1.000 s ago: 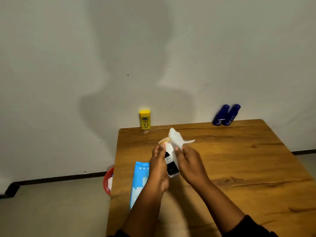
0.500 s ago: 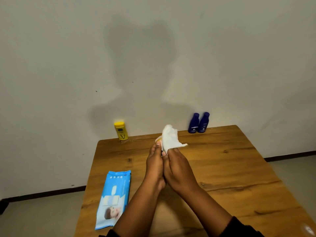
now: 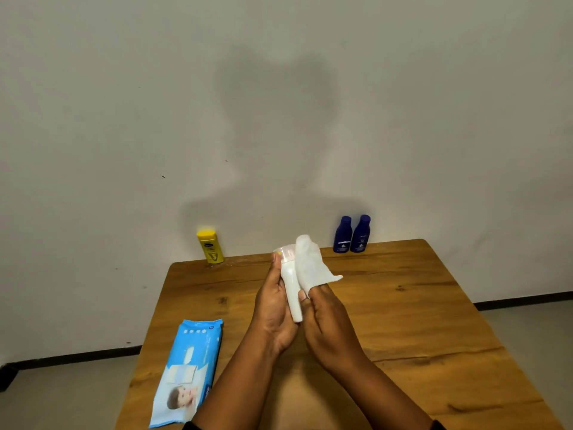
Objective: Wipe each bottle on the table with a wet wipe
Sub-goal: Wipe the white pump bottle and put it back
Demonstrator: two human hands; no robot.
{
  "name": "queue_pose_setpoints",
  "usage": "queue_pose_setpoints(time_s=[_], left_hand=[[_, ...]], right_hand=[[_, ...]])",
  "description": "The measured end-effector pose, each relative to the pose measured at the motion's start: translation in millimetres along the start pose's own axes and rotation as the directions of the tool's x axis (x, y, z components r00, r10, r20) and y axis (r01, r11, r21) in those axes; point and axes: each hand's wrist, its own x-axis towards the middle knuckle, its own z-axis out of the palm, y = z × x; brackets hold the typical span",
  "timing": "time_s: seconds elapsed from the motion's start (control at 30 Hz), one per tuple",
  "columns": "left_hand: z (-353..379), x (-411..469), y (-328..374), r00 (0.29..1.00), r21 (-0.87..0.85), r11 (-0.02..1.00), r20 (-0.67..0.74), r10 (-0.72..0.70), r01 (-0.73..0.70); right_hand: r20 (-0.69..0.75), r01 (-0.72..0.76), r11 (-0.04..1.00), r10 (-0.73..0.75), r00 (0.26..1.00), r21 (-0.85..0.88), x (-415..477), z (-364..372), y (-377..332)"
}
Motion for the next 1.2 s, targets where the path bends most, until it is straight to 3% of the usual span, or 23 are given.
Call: queue_pose_setpoints(time_s=[0.13, 0.17, 0.3, 0.43, 0.53, 0.6, 0.67, 0.77, 0.87, 0.97, 1.1, 1.2], left_hand=[[5.1, 0.7, 3.2, 0.999, 0.020, 0.999, 0.007, 0.038, -0.038], [8.3, -0.1, 4.4, 0.998, 0.034, 0.998, 0.011, 0.057, -0.057], [18.8, 1.4, 1.1, 0.997, 0.098, 0.993, 0.019, 0.069, -0.071], [19.4, 1.1, 1.4, 0.992, 0.153, 0.981, 0.003, 0.123, -0.121], [23.9, -0.1, 0.5, 0.985, 0.285, 0.942, 0.049, 0.168, -0.175], [25.8, -1.3, 0.9, 0.972, 0.456, 0.858, 0.094, 0.217, -0.236], [23.4, -1.7, 4.4, 0.943, 0.611, 0.720, 0.180, 0.279, -0.330], [21.5, -1.6, 11.7, 0.905, 0.739, 0.532, 0.268, 0.329, -0.412], [20.6, -0.2, 16.7, 0.886, 0.812, 0.384, 0.323, 0.332, -0.440], [16.3, 0.3, 20.2, 0.882, 0.845, 0.308, 0.335, 0.331, -0.437], [14.9, -0.8, 19.2, 0.874, 0.873, 0.191, 0.382, 0.302, -0.448], [11.5, -1.4, 21.5, 0.877, 0.893, 0.147, 0.366, 0.311, -0.425]], right_hand=[[0.136, 0.272, 0.947, -0.251, 0.958, -0.171, 4.1, -1.3, -10.9], [0.122, 0.276, 0.946, -0.258, 0.958, -0.169, 10.0, -3.7, -7.7], [-0.024, 0.075, 0.997, -0.075, 0.997, 0.017, 31.9, -12.8, -8.4], [0.073, 0.239, 0.971, -0.237, 0.969, -0.024, 28.9, -8.7, -12.2], [-0.042, 0.021, 0.988, -0.015, 0.999, 0.156, 36.2, -15.2, -6.0], [-0.083, -0.092, 0.957, 0.119, 0.989, 0.274, 43.2, -24.5, -5.1], [-0.054, -0.120, 0.933, 0.147, 0.988, 0.338, 46.4, -33.6, -4.1], [-0.012, -0.078, 0.946, 0.086, 0.996, 0.314, 44.4, -43.8, -0.5], [-0.021, 0.068, 0.985, -0.066, 0.998, 0.157, 36.8, -44.7, -4.0], [0.078, 0.248, 0.969, -0.247, 0.966, -0.014, 31.1, -43.3, -4.5], [-0.004, 0.153, 0.987, -0.153, 0.988, -0.058, 36.1, -50.5, 0.9], [0.132, 0.330, 0.930, -0.311, 0.941, -0.164, 29.7, -44.5, -3.6]])
